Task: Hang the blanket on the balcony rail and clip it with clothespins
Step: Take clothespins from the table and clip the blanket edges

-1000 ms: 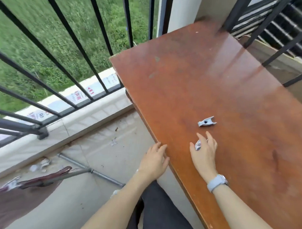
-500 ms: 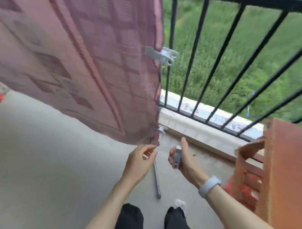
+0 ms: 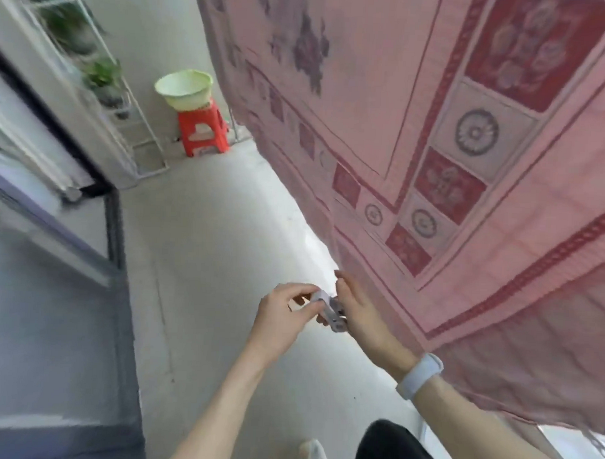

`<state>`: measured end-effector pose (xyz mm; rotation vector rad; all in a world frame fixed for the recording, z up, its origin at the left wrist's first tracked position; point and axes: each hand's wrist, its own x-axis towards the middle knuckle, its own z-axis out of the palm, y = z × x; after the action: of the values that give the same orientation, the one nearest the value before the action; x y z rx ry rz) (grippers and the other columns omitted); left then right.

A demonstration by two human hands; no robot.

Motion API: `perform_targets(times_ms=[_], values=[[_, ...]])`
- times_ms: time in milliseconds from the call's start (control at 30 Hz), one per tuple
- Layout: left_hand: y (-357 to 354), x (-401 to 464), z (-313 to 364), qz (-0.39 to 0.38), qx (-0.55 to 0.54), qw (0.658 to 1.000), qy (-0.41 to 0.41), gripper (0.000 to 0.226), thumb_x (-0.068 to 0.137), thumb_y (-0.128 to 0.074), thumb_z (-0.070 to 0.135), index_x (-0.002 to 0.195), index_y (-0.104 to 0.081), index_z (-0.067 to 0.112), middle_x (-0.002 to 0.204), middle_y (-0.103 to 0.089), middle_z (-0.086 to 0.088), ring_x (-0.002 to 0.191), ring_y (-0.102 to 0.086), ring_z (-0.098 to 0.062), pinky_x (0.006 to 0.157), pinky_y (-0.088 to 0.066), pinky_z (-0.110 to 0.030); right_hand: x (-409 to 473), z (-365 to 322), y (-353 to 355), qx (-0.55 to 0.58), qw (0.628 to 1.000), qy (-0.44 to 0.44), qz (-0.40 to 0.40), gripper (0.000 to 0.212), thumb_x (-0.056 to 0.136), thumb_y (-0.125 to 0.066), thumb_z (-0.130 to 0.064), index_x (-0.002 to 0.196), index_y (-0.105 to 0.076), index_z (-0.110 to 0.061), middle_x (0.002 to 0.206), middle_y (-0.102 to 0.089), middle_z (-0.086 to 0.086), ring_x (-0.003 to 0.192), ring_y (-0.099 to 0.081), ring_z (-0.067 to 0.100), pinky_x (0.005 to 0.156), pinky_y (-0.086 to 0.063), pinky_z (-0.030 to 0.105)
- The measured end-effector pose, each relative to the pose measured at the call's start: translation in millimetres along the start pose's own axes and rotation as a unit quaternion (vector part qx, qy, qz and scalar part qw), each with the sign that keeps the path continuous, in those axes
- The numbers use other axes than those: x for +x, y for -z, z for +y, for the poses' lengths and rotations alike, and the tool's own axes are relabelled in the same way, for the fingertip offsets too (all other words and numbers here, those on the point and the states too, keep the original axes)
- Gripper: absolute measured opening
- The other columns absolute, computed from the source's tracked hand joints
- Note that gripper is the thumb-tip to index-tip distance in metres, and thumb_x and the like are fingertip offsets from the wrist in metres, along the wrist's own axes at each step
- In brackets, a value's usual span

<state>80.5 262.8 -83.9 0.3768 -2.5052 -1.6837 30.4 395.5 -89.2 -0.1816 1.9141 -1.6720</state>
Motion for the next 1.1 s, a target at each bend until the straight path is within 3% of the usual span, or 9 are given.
perform_targets(times_ms=[133,267,367,467,567,667,833,1000,1100], values=[[55,41,-26,0.154,-0.15,0.974,0.076,0.016,0.081,-0.065,0.014,0.074,-0.067,0.028,0.068,-0.067,0.018,0.064,-0.056,0.006,0.062,-0.041,-0.005,64,-28,-34,-0.032,0.995,0.034,-0.083,0.022,0.09,-0.053,-0.011,0.111,-0.053,-0.007,0.089,-0.061,0.006,0.071,-0.059,0.014,0.059,-0.047,0.021],[99,108,-51,0.196,-0.2,0.955,0.101,0.01,0.084,-0.062,0.015,0.085,-0.069,0.023,0.074,-0.071,0.018,0.072,-0.062,0.005,0.066,-0.044,-0.005,153,-53,-66,-0.083,0.988,0.073,-0.11,0.013,0.087,-0.057,-0.009,0.097,-0.058,-0.018,0.083,-0.062,0.0,0.067,-0.059,0.007,0.057,-0.047,0.018],[138,182,-75,0.196,-0.106,0.969,0.103,0.015,0.083,-0.063,0.017,0.094,-0.062,0.027,0.091,-0.066,0.01,0.079,-0.059,0.002,0.068,-0.041,-0.003,242,-72,-79,-0.134,0.982,0.096,-0.092,0.012,0.088,-0.056,-0.014,0.095,-0.055,-0.024,0.087,-0.061,0.0,0.068,-0.06,0.011,0.058,-0.048,0.02],[188,273,-92,0.163,0.064,0.978,0.117,0.025,0.085,-0.06,0.02,0.11,-0.06,0.015,0.11,-0.062,-0.004,0.091,-0.057,-0.012,0.081,-0.04,-0.016,342,-101,-88,-0.175,0.975,0.121,-0.061,0.007,0.089,-0.052,-0.024,0.092,-0.055,-0.03,0.083,-0.058,-0.008,0.068,-0.06,0.013,0.061,-0.046,0.021],[244,366,-93,0.119,0.232,0.96,0.107,0.036,0.089,-0.054,0.024,0.122,-0.052,0.01,0.124,-0.053,-0.01,0.115,-0.049,-0.024,0.099,-0.036,-0.029,445,-145,-100,-0.209,0.968,0.137,-0.012,0.009,0.089,-0.05,-0.024,0.095,-0.056,-0.021,0.082,-0.058,-0.003,0.072,-0.06,0.021,0.063,-0.043,0.026],[303,446,-88,0.129,0.338,0.926,0.106,0.041,0.09,-0.049,0.029,0.129,-0.045,0.015,0.134,-0.046,-0.006,0.125,-0.038,-0.024,0.104,-0.031,-0.037,535,-199,-121,-0.236,0.961,0.145,-0.001,0.022,0.088,-0.05,-0.024,0.108,-0.055,-0.015,0.086,-0.058,0.001,0.074,-0.056,0.019,0.065,-0.039,0.026],[391,556,-93,0.176,0.365,0.907,0.115,0.043,0.09,-0.05,0.029,0.131,-0.044,0.019,0.135,-0.045,-0.003,0.126,-0.036,-0.022,0.104,-0.03,-0.039,662,-274,-159,-0.247,0.949,0.194,0.012,0.022,0.087,-0.054,-0.021,0.105,-0.052,-0.008,0.083,-0.057,0.0,0.076,-0.053,0.017,0.066,-0.035,0.024],[476,679,-118,0.221,0.347,0.907,0.087,0.039,0.09,-0.05,0.026,0.127,-0.048,0.015,0.132,-0.048,-0.005,0.123,-0.04,-0.024,0.103,-0.031,-0.036,805,-332,-206,-0.24,0.94,0.242,0.015,0.011,0.085,-0.056,-0.02,0.092,-0.049,-0.014,0.082,-0.054,-0.005,0.067,-0.05,0.012,0.065,-0.037,0.025],[535,767,-126,0.234,0.326,0.914,0.061,0.039,0.09,-0.05,0.024,0.128,-0.048,0.013,0.132,-0.048,-0.006,0.123,-0.04,-0.023,0.102,-0.031,-0.034,897,-379,-242,-0.229,0.935,0.268,0.025,0.011,0.084,-0.057,-0.015,0.089,-0.047,-0.014,0.076,-0.051,-0.012,0.065,-0.048,0.0,0.058,-0.036,0.007]])
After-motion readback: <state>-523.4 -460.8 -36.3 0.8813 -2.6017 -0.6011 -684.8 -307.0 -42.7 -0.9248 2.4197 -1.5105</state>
